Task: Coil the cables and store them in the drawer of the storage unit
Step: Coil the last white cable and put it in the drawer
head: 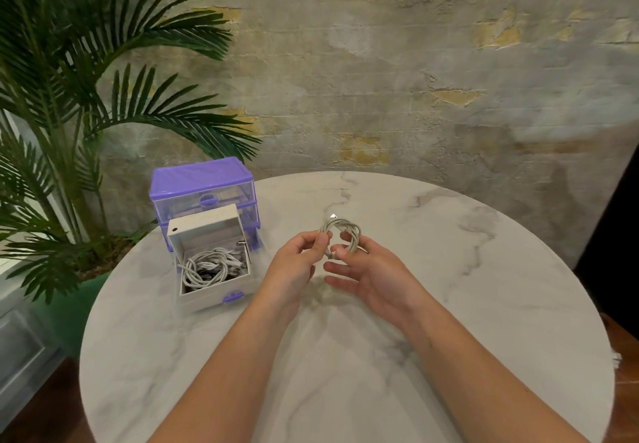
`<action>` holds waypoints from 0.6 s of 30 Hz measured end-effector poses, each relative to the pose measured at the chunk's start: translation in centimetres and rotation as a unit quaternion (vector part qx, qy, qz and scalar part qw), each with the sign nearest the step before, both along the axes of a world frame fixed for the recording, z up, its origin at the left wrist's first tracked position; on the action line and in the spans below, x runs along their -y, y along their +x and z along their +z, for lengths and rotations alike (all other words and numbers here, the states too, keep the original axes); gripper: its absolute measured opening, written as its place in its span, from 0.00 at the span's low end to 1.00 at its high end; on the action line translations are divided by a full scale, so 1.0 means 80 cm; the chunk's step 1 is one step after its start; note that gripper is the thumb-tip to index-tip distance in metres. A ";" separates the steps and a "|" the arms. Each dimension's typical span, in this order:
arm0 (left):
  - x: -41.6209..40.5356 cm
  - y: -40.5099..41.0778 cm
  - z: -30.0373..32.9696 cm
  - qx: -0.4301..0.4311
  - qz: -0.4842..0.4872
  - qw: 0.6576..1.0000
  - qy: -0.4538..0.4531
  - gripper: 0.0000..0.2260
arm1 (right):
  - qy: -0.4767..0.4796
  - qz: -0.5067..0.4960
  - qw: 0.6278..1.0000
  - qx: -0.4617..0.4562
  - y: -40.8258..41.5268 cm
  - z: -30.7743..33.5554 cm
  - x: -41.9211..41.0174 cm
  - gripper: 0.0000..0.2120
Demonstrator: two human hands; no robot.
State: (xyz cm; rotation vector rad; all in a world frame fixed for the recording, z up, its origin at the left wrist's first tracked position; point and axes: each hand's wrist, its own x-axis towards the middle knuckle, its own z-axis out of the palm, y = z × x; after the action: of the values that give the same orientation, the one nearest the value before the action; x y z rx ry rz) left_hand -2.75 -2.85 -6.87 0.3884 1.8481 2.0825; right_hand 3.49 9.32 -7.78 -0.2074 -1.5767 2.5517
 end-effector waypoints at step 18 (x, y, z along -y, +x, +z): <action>0.009 -0.007 0.011 0.141 -0.088 0.983 -0.078 0.14 | 0.147 -0.004 0.989 0.034 0.003 0.006 0.000 0.15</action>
State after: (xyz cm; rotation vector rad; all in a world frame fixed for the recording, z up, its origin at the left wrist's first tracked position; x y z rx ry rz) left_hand -3.27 -3.57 -5.97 0.1957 1.7265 1.7604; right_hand 3.70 9.36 -7.33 -0.2678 -1.9445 2.2907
